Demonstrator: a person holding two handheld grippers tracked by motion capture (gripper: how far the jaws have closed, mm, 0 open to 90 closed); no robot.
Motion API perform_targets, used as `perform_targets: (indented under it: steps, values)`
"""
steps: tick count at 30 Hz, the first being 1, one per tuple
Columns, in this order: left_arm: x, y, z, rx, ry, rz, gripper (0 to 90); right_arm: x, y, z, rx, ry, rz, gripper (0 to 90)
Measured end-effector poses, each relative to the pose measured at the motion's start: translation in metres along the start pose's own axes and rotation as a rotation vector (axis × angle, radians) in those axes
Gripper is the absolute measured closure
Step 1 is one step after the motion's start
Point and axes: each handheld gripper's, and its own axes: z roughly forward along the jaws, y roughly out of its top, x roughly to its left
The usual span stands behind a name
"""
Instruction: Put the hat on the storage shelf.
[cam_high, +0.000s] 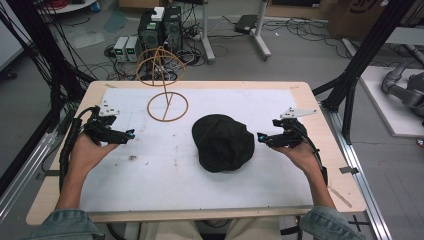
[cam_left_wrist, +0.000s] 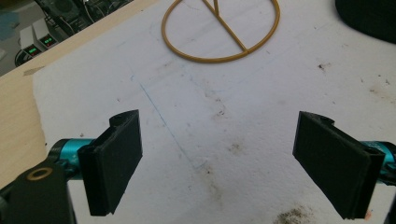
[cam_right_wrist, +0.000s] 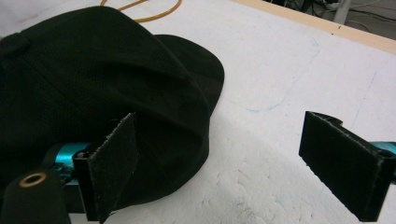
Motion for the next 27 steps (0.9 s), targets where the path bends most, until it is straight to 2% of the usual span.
perform_targets:
  steps: [27]
  values:
    - [0.0006,0.0002,0.0018,0.009,0.010,-0.001,17.3,0.0012,0.0004,-0.0029,-0.004,-0.004,-0.002,12.0]
